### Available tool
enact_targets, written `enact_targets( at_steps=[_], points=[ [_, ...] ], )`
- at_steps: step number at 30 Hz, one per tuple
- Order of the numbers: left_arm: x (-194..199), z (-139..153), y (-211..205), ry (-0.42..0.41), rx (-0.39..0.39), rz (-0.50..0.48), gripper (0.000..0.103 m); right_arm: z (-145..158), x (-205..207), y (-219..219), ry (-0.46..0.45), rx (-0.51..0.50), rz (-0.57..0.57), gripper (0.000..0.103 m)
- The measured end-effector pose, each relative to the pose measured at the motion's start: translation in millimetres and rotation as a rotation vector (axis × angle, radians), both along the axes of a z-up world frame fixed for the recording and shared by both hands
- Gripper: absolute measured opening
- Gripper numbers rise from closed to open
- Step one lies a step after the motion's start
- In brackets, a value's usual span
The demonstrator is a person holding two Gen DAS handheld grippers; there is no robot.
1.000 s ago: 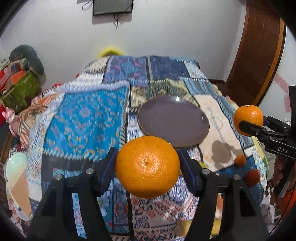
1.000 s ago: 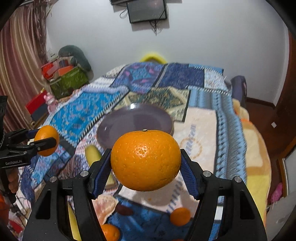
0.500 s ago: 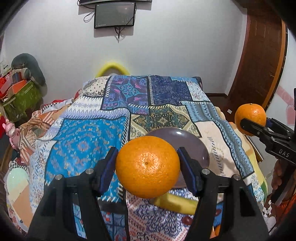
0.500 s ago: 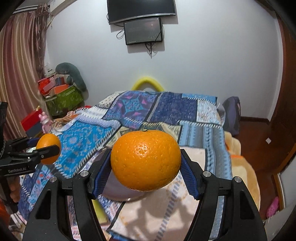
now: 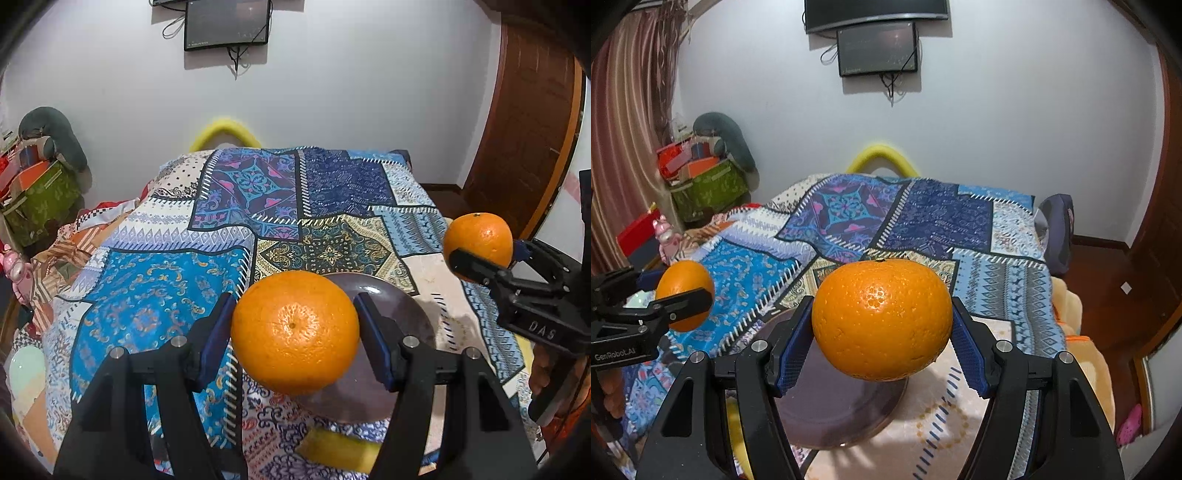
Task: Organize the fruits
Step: 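Carry both oranges onto the purple plate and open both tools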
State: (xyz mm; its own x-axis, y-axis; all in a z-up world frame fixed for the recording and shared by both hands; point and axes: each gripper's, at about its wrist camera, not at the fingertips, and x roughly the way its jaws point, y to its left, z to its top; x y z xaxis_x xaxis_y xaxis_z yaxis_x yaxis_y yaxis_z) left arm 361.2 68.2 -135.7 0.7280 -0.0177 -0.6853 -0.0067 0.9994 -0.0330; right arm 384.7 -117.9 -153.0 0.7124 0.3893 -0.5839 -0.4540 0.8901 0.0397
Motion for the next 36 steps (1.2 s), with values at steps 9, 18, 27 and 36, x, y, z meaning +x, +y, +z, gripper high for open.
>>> enact_targets(
  at_steps=[9, 18, 27, 36],
  points=[
    [36.4, -34.7, -0.5, 0.069, 0.006, 0.002, 0.065, -28.9, 27.8, 12.3, 0.077, -0.053, 0.016, 0.067],
    [67.0, -73.5, -2.2, 0.158, -0.005, 0.0, 0.065, -54.1, 48.7, 25.3, 0.169, -0.116, 0.05, 0.067],
    [74.7, -90.7, 3.3, 0.201, -0.017, 0.001, 0.065, -82.7, 58.0, 36.3, 0.258, -0.166, 0.088, 0.067],
    [71.4, -84.9, 2.3, 0.201, -0.037, -0.01, 0.07, -87.8, 53.5, 42.1, 0.245, -0.219, 0.1, 0.067]
  ],
)
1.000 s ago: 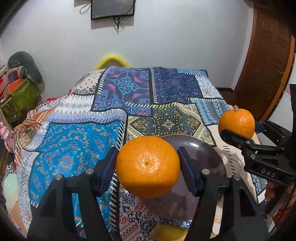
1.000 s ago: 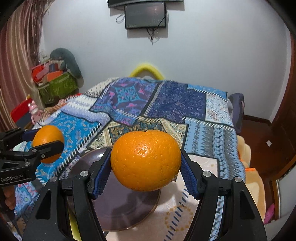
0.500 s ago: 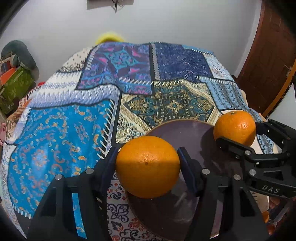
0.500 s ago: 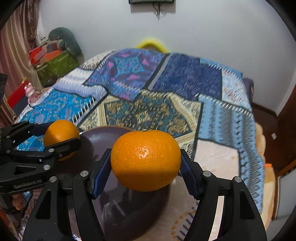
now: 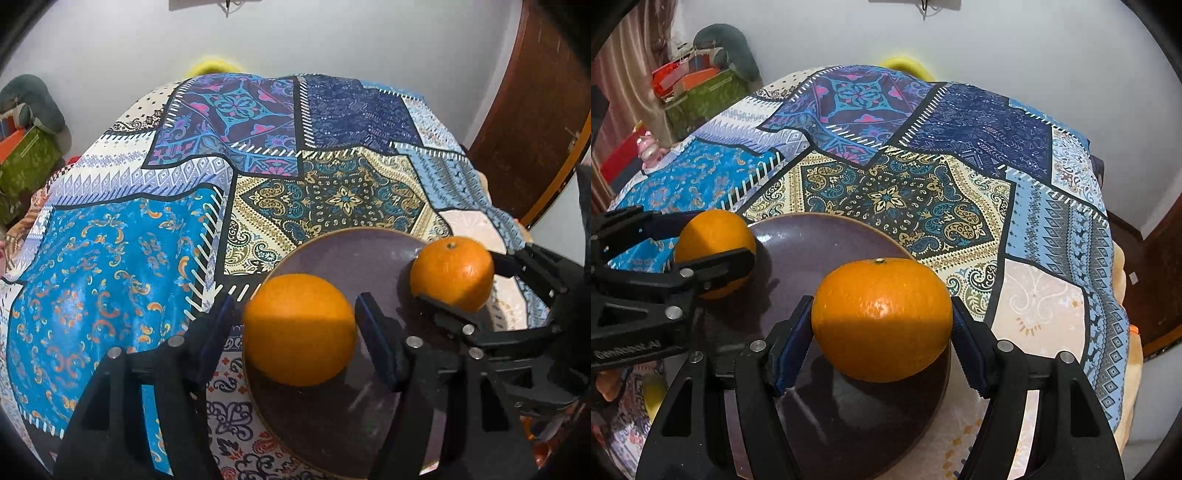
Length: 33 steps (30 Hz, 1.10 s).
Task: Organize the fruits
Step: 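Carry both oranges onto the purple plate and open both tools, then move the right tool to the red tomato and grasp it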
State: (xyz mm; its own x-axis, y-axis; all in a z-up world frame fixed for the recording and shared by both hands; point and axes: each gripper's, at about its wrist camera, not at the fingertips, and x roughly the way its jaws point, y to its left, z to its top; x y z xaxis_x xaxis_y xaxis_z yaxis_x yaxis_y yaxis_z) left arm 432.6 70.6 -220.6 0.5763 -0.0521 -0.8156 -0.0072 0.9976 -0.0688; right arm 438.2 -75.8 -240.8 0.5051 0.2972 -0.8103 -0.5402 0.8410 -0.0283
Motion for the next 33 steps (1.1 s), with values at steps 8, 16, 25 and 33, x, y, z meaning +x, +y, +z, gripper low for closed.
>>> enact_targets(
  at_steps=[8, 16, 25, 33],
  points=[
    [-23.6, 29.2, 6.0, -0.04, 0.028, 0.023, 0.071, 23.2, -21.2, -13.0, -0.056, 0.014, -0.006, 0.076],
    [-71.4, 64.8, 3.1, -0.087, 0.052, 0.007, 0.071, 62.3, -62.1, -30.7, -0.123, 0.052, -0.008, 0.076],
    [-150.3, 89.9, -6.5, -0.131, 0.071, -0.02, 0.082, 106.4, -123.4, -65.4, -0.199, 0.094, -0.03, 0.078],
    [-219.4, 76.6, -13.9, -0.08, 0.086, -0.045, 0.083, 115.4, -172.5, -93.7, -0.233, 0.074, -0.053, 0.082]
  ],
)
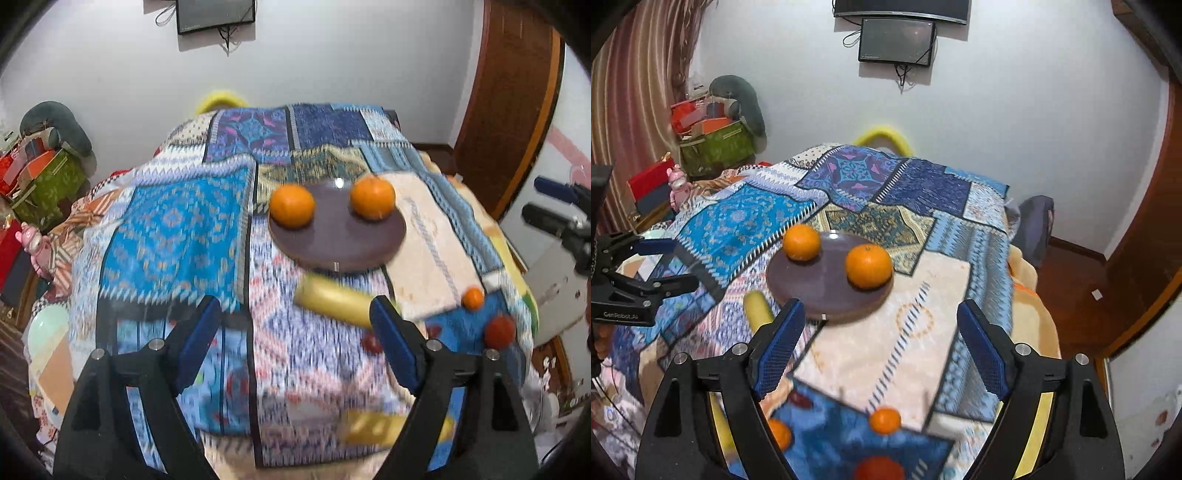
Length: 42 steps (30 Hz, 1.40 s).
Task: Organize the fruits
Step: 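Move the right tool to the red tomato and grasp it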
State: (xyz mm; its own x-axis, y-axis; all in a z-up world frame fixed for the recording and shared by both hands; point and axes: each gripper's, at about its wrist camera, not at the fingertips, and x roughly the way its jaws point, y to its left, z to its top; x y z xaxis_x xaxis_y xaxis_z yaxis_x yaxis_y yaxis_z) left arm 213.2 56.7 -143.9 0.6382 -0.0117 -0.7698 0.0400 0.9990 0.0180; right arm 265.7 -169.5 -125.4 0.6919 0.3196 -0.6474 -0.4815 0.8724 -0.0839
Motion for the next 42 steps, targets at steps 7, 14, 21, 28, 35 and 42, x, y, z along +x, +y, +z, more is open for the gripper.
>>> enact_targets(
  at_steps=[7, 14, 21, 28, 35, 42],
  points=[
    [-43.9, -31.0, -0.3, 0.088, -0.02, -0.002, 0.083, -17.9, -29.0, -33.5, 0.049, 0.016, -0.046, 0.082],
    [-74.4, -63.7, -12.8, 0.178, -0.017, -0.033, 0.083, -50.6, -50.8, -56.6, 0.131, 0.02, -0.082, 0.082],
    [-75.3, -89.4, -22.3, 0.242, 0.0, -0.036, 0.083, -85.7, -66.1, -65.1, 0.196, -0.014, -0.088, 0.082],
    [-51.7, -93.1, -18.4, 0.236, 0.022, 0.025, 0.083, -109.1, -68.5, -74.9, 0.257, 0.001, -0.095, 0.082],
    [-20.9, -78.5, -14.6, 0.186, 0.013, 0.093, 0.083, -120.3, -61.9, -79.4, 0.297, 0.044, -0.118, 0.081],
    [-38.6, -63.3, -36.2, 0.194, -0.062, 0.002, 0.084, -125.2, -58.6, -75.2, 0.309, 0.066, -0.09, 0.08]
  ],
)
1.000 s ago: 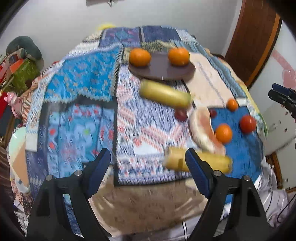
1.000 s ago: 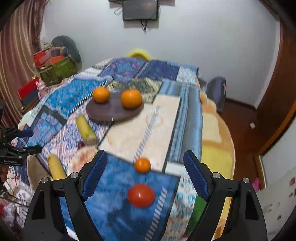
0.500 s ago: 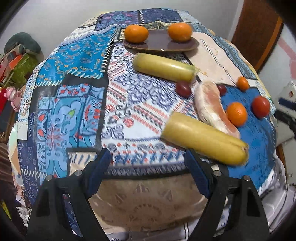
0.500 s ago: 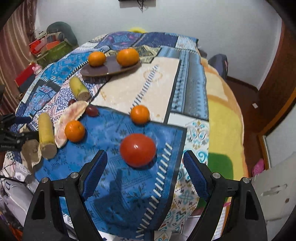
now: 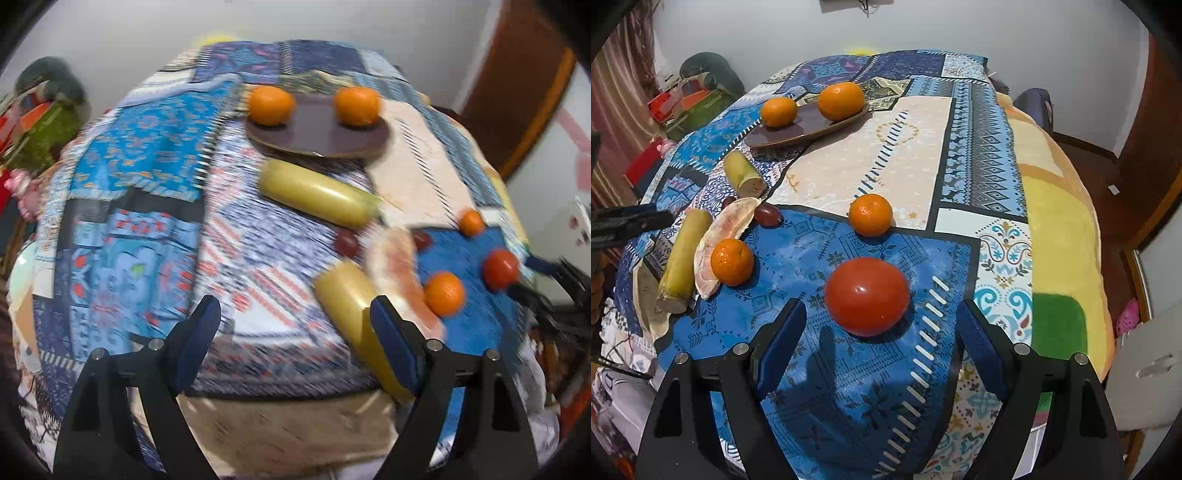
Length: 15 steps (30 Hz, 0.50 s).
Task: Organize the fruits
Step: 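Move the right tool to the red tomato and grasp it, then grasp the yellow corn cob with the left tool while the right tool lifts the tomato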
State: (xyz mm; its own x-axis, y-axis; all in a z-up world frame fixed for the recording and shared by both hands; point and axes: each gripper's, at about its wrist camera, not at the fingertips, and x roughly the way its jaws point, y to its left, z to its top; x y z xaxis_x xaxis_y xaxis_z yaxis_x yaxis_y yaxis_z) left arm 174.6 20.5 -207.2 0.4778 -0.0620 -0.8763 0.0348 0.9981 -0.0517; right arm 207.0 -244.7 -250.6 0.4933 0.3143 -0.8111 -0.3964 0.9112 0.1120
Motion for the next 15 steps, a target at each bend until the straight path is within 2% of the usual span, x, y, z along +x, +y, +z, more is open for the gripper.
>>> enact_targets(
  at_steps=[7, 9, 12, 15],
  points=[
    [-10.9, -18.9, -39.8, 0.071, -0.015, -0.073, 0.089, -7.3, 6.2, 5.9, 0.025, 0.028, 0.014, 0.074],
    [-9.5, -27.5, -49.5, 0.093, -0.019, -0.082, 0.089, -10.1, 7.5, 7.8, 0.036, 0.027, 0.019, 0.067],
    [-7.9, -35.5, -52.3, 0.081, -0.014, -0.085, 0.089, -15.0, 10.8, 9.2, 0.056, 0.035, 0.022, 0.063],
    [-11.4, -32.7, -48.1, 0.052, -0.009, -0.095, 0.08, -19.3, 13.9, 10.8, 0.067, 0.041, 0.021, 0.062]
  ],
)
